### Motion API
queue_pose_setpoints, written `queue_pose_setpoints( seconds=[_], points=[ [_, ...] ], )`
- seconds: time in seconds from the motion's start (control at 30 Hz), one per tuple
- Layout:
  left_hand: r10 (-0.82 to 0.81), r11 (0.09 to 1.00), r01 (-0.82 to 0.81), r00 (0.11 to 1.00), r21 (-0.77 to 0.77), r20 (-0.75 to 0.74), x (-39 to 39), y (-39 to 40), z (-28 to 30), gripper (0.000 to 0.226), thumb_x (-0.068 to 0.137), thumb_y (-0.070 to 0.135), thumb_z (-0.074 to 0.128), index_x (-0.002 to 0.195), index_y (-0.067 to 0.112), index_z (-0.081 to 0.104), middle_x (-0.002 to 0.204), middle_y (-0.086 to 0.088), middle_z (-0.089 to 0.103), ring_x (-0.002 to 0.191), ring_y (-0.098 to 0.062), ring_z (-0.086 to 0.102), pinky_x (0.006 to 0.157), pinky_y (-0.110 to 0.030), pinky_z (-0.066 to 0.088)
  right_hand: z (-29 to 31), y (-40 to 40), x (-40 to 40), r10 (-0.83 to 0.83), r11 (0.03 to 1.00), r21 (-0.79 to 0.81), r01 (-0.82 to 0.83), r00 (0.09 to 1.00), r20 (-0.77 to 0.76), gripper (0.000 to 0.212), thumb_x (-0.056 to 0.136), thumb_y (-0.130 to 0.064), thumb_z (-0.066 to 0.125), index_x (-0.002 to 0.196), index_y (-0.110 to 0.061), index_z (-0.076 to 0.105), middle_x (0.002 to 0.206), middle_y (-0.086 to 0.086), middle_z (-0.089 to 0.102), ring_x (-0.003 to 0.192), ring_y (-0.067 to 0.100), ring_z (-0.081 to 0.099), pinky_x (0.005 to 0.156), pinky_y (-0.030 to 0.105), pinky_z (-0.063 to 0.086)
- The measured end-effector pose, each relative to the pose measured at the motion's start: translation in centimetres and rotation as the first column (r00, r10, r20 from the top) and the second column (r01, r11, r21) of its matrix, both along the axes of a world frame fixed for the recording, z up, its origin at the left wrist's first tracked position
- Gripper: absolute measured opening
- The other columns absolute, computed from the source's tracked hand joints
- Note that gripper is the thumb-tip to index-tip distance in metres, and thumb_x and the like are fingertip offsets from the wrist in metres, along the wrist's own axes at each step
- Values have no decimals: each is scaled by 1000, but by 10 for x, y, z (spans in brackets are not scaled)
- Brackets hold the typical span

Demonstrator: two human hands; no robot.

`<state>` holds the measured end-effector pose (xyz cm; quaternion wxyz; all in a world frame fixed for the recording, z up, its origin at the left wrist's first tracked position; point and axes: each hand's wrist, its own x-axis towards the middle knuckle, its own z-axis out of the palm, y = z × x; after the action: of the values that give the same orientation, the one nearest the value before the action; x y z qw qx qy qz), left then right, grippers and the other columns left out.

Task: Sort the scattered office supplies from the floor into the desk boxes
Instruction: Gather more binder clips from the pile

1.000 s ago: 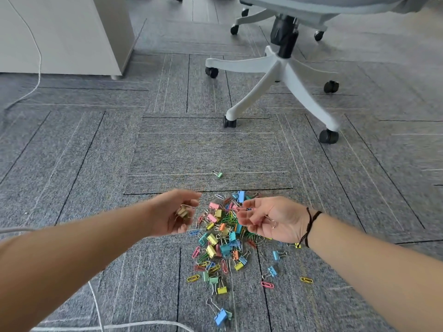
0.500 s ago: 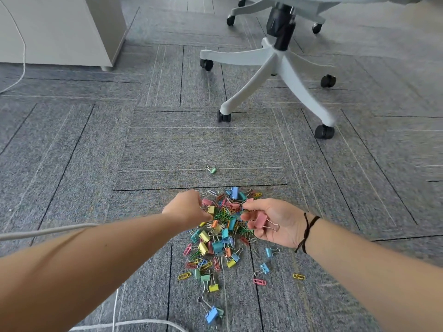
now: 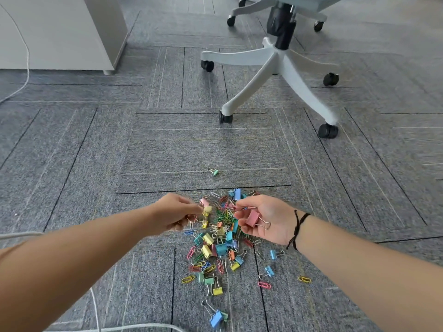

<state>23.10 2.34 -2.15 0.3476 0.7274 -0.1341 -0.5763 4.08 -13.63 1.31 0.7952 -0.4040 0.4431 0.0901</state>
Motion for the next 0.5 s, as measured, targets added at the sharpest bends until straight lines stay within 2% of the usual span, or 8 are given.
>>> queue_pose_setpoints(
  seconds=[0.07,0.17,0.27,0.37,0.43,0.5],
  points=[
    [-3,998,-10,976,-60,-216,6,7,7,24,89,14,68,101,-6,66,74,-7,61,54,-10,46,45,-19,37,-2,3,6,10,1000,2,-10,1000,-1,10,98,-15,58,101,-6,58,74,8,61,60,17,55,62,30,48],
    [58,980,-139,886,-143,-461,12,16,19,13,79,13,64,86,2,63,74,-7,59,56,-13,46,43,-20,40,-5,6,13,-4,1000,8,4,1000,-10,15,100,-21,56,94,-8,59,73,9,61,61,18,54,63,31,47],
    [64,957,-215,810,-193,-583,16,21,29,15,70,19,56,77,7,64,68,-5,52,58,-17,48,45,-22,41,-9,7,21,-15,999,-36,14,1000,-24,15,100,-22,58,91,-10,59,73,7,60,59,17,52,58,28,44],
    [92,950,-262,756,-171,-648,16,25,33,24,79,24,50,83,7,66,70,-6,55,63,-20,57,52,-26,53,-18,10,31,58,957,-279,-78,995,-81,17,96,-19,65,104,-4,61,78,7,61,54,12,48,46,23,36],
    [129,949,-285,737,-132,-663,14,26,38,35,84,31,47,85,6,71,79,-11,63,68,-24,63,59,-32,59,-22,16,42,187,830,-500,-249,967,-172,23,94,-26,69,104,-6,62,81,5,62,51,9,45,42,22,34],
    [151,949,-297,723,-105,-674,14,27,42,45,86,38,47,91,3,76,93,-17,70,72,-27,68,61,-35,60,-25,23,51,329,549,-677,-490,872,-364,24,91,-36,70,100,-15,62,81,-1,62,54,8,47,48,23,38]
  ],
)
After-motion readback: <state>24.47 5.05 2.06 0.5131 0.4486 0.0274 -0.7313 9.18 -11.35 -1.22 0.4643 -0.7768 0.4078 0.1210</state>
